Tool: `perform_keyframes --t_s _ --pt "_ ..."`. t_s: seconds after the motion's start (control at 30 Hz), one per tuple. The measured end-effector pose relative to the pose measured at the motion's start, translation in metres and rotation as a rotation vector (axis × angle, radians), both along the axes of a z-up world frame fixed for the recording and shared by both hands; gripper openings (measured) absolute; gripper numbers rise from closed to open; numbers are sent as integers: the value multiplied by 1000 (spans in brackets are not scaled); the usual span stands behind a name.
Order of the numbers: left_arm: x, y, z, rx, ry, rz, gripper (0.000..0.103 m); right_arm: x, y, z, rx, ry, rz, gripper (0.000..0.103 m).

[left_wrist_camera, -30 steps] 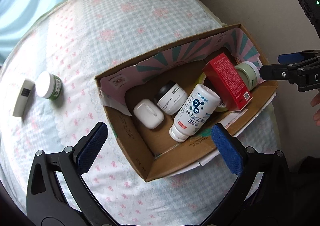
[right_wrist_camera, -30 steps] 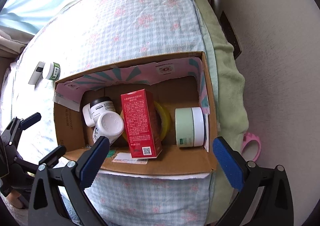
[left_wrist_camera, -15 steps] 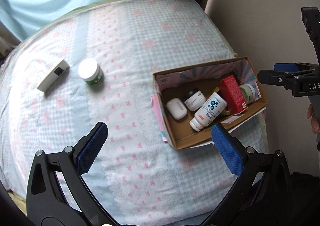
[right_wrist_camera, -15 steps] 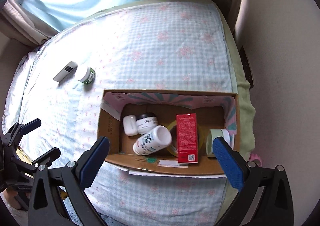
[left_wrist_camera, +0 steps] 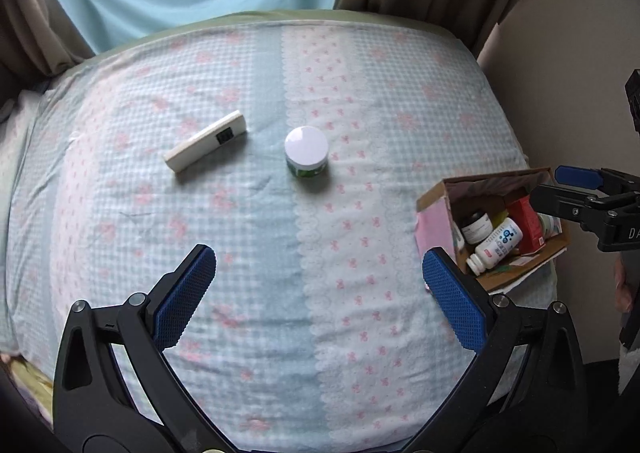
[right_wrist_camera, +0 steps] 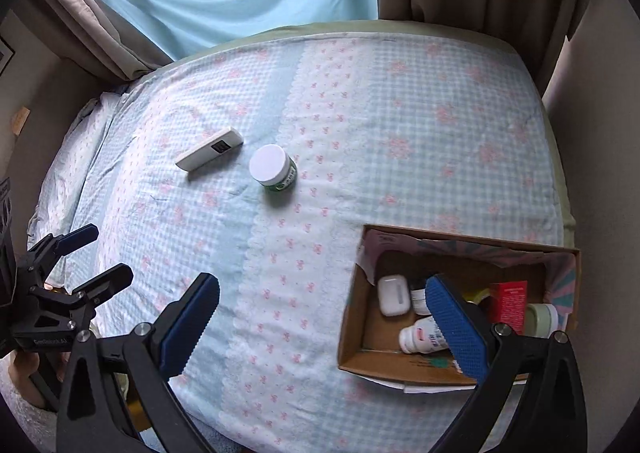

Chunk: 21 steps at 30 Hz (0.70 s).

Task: Organize rigid objects
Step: 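Move both tools back toward the white remote and round jar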

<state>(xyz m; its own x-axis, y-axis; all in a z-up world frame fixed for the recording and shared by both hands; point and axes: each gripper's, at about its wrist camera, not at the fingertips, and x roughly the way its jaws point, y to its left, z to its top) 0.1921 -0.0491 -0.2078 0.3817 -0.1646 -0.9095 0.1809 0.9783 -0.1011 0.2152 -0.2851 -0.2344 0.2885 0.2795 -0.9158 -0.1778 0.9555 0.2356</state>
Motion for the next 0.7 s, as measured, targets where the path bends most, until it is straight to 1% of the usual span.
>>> perform_keyframes --t_s 0.17,0.37,0.53,0.7 --pt "28 58 -3 16 1 14 103 24 44 -10 54 15 -38 103" --pt "75 115 -19 30 28 27 103 54 86 -32 59 24 -78 103" --pt "118 149 -43 36 59 45 103 77 113 -60 69 58 -117 103" --pt "159 172 -69 45 95 60 103 99 132 -93 65 100 -166 103"
